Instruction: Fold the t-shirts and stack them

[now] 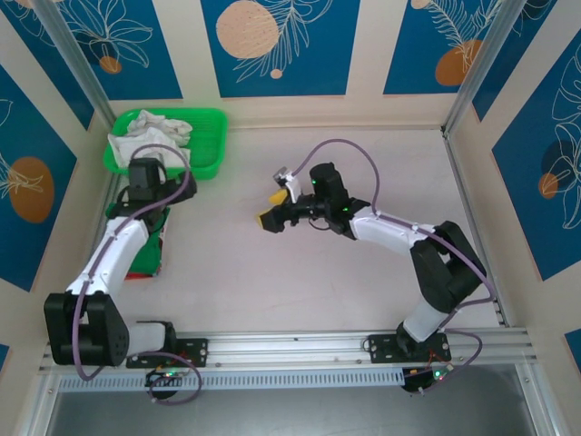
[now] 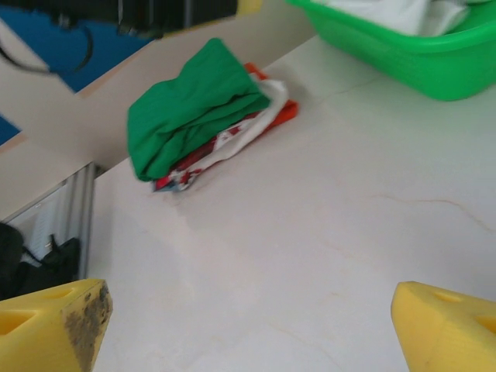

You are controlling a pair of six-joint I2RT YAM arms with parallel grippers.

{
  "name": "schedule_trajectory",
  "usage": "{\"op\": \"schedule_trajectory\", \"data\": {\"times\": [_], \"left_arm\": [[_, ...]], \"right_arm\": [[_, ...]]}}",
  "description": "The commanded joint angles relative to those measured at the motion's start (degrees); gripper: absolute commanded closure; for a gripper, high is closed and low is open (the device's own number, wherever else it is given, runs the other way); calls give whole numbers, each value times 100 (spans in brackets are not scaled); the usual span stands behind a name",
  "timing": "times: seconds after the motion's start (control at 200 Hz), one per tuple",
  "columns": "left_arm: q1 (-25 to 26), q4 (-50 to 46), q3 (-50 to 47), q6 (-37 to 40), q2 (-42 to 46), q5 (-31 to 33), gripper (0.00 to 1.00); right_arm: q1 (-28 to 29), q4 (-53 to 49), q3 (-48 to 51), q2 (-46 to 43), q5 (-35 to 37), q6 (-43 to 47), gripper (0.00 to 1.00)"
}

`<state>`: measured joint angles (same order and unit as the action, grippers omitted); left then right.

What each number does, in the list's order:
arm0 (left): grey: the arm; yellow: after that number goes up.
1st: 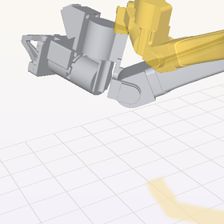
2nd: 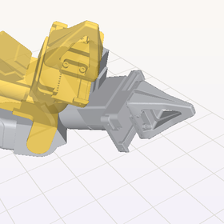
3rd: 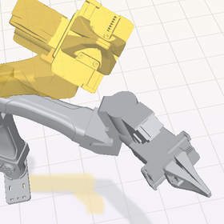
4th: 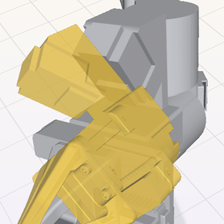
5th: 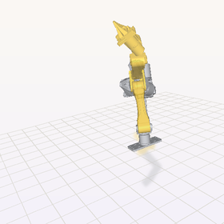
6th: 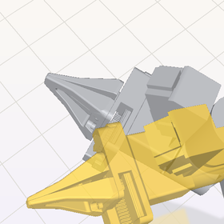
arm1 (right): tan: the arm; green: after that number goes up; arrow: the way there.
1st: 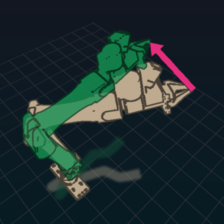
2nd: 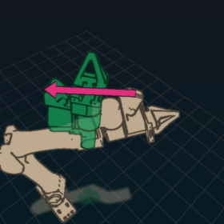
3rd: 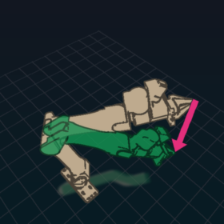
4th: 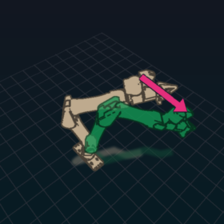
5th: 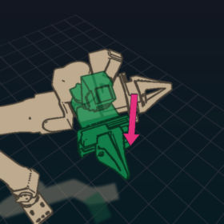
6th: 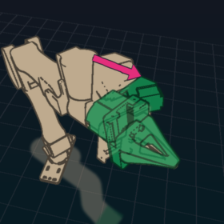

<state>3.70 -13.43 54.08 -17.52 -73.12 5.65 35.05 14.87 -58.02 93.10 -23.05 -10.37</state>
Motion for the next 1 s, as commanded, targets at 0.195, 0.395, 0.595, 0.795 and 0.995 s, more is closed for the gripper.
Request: {"op": "schedule_trajectory", "data": {"times": [0.195,0.395,0.595,0.795,0.995], "left_arm": [[858,2130,-1119,1087,-249,-15,0],[833,2828,-1886,1928,25,458,1],[517,4238,-2828,2487,-79,767,1],[-62,5124,-3049,2170,-598,-32,1],[-694,5002,-2844,1646,-783,-1108,0]], "right_arm": [[-956,-177,1096,-1434,2194,331,2],[-1710,9,2022,-2314,3448,936,1],[-2475,917,2795,-2271,3708,939,1],[-3145,1976,3176,-1482,3470,697,1],[-3486,2926,3304,-660,3070,344,1]]}}
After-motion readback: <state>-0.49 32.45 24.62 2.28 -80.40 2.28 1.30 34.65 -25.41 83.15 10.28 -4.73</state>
